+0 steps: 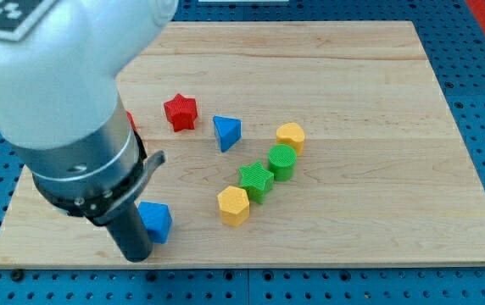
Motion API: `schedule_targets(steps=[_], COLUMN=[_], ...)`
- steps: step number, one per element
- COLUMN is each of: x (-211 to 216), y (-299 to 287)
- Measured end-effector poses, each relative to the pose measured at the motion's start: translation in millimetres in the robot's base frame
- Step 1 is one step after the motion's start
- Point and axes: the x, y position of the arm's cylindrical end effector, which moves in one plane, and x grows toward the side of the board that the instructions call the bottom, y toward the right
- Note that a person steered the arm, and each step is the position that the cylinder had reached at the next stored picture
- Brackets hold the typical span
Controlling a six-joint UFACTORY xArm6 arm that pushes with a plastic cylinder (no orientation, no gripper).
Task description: Make yellow hexagon and blue cube horizontal to each other
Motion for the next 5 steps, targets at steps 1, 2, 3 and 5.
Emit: schedule_targets(steps=[1,2,3,5], x=[-1.5,-1.5,1.8,-15.5], y=[-0.1,3.2,-19.7,-6.3])
